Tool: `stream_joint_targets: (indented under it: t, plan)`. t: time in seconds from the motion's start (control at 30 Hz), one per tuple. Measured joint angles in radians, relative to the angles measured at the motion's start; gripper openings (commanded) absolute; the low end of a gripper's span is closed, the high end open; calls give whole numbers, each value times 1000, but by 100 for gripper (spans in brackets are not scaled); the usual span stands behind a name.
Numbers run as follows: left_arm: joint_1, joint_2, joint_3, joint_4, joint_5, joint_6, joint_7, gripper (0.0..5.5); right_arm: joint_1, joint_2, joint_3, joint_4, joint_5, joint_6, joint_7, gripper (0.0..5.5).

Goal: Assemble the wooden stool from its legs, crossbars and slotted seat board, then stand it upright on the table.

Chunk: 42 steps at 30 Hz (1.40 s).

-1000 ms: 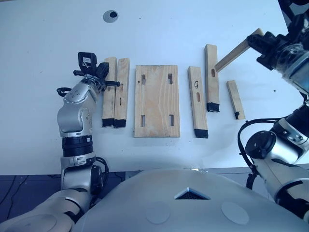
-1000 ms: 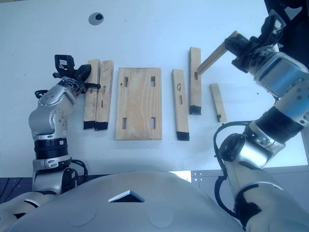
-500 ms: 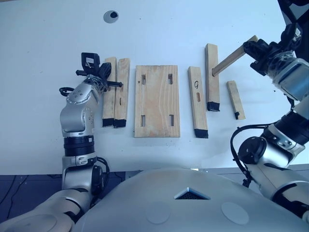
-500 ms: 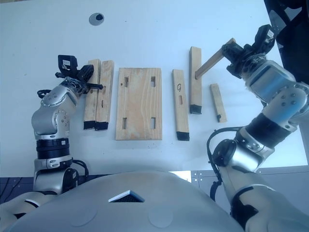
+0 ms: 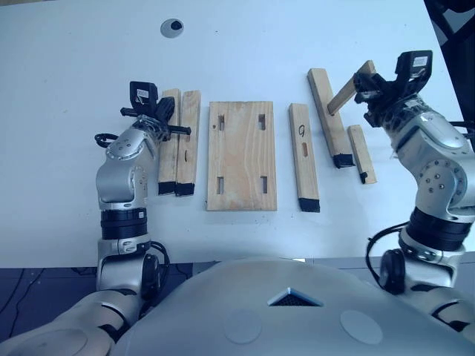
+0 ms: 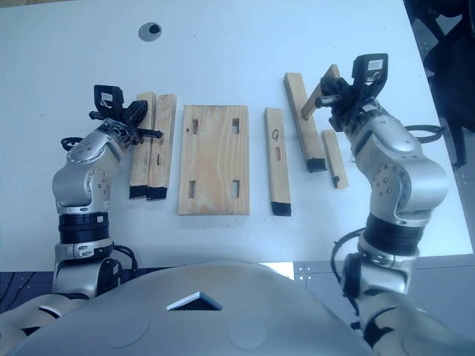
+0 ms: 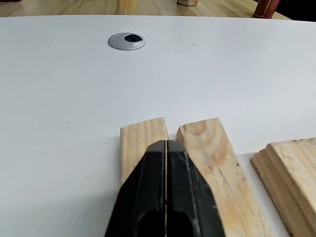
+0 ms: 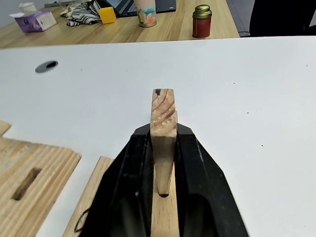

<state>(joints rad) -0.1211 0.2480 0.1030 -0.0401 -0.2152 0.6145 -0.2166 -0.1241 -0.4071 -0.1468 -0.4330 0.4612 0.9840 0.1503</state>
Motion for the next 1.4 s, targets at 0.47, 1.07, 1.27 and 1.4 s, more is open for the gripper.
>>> stream_joint_targets:
  t: [0.47,1.07,1.27,1.4]
  plan:
    - [-15,-19,-1,59,3,-45,12,0,72,-58,118,80,-42,28,133,159]
    - [-13,-59,-1,75,12,-80,35,0,-12,-200,191,120,-80,120,289,286]
    - [-13,-59,-2,73,14,-79,35,0,18,-201,227,120,-89,131,300,244]
    - [-13,-58,-2,65,14,-75,35,0,22,-200,227,116,-102,131,303,206]
